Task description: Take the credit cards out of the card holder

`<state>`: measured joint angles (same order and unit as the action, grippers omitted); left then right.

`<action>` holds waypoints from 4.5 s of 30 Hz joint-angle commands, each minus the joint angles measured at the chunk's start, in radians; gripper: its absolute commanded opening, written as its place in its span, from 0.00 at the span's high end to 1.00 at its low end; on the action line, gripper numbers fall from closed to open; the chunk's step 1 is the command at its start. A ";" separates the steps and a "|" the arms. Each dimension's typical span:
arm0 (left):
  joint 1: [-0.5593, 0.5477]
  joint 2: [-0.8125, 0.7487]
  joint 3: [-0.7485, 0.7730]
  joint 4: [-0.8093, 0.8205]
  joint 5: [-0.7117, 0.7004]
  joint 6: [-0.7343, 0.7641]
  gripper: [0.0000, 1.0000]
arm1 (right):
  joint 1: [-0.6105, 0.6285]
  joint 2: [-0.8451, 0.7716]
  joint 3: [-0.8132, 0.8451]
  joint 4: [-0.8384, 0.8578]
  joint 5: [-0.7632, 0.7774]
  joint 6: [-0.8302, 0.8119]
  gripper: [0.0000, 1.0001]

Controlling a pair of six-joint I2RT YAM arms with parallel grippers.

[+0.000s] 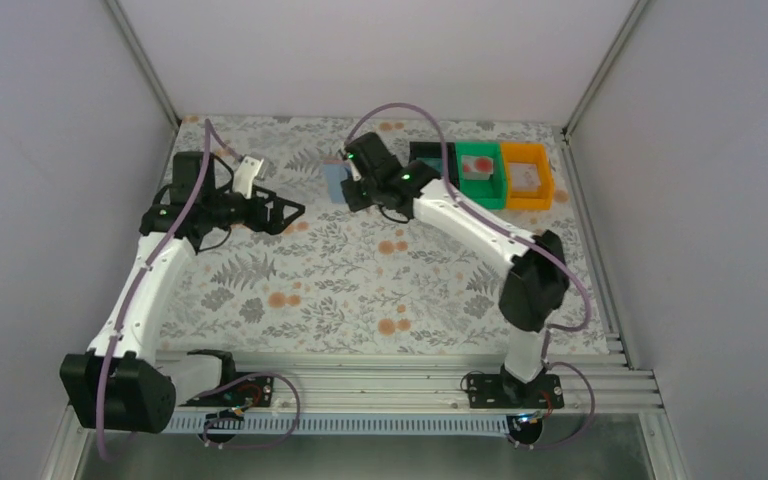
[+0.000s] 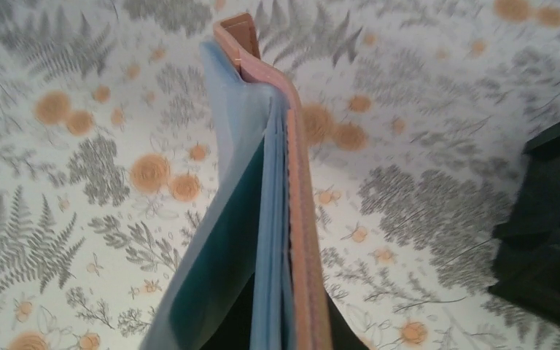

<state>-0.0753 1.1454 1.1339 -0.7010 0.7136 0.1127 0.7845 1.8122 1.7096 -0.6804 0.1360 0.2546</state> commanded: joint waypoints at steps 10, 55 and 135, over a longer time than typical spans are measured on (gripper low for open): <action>0.008 0.077 -0.236 0.311 0.131 -0.311 0.00 | 0.080 0.114 0.152 -0.003 -0.222 0.052 0.96; 0.088 -0.089 -0.261 0.210 0.741 -0.044 0.91 | -0.097 -0.165 -0.001 -0.045 -0.933 -0.397 0.96; 0.083 0.000 -0.230 0.244 0.642 -0.067 0.87 | -0.136 -0.093 -0.160 0.244 -1.134 -0.231 0.96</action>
<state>0.0093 1.1580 0.8860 -0.4881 1.2995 0.0158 0.6548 1.7508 1.5265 -0.4110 -1.0176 0.0368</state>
